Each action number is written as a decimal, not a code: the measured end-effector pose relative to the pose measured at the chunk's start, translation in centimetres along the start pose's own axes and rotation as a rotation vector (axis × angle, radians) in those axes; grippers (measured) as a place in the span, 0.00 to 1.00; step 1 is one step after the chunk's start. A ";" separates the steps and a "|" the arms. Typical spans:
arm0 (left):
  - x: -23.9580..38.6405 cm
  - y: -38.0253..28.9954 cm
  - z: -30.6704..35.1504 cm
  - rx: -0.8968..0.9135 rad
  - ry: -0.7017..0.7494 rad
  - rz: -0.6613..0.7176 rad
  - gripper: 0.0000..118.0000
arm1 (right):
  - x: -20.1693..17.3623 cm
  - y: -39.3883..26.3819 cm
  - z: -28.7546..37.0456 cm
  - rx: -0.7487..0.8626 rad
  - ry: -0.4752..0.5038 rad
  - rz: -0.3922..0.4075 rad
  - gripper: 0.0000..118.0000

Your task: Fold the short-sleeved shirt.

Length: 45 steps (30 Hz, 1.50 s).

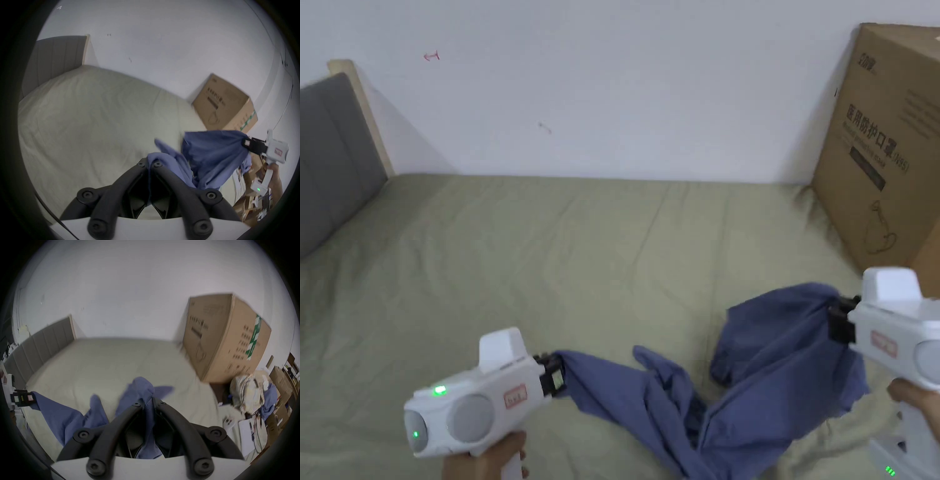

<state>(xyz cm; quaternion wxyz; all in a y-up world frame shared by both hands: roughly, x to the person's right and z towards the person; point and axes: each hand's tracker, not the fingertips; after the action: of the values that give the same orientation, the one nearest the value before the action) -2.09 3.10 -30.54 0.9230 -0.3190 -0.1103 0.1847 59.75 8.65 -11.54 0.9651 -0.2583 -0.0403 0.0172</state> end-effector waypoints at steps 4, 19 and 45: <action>-0.2 7.7 2.8 0.147 0.024 -0.029 0.00 | 0.8 5.2 2.5 0.131 -0.017 0.022 0.05; 2.2 33.0 9.4 0.445 0.193 -0.171 0.00 | -0.1 21.1 -0.5 0.340 -0.052 0.085 0.05; -17.9 0.0 -4.9 -0.162 0.345 -0.041 0.00 | -7.1 -13.9 -7.5 -0.269 -0.044 -0.163 0.05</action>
<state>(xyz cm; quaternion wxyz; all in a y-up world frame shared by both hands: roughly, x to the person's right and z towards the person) -16.74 -6.97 -35.89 0.9030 -0.4171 0.0283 0.0988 53.55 -7.48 -11.58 0.9188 -0.3808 -0.0842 -0.0609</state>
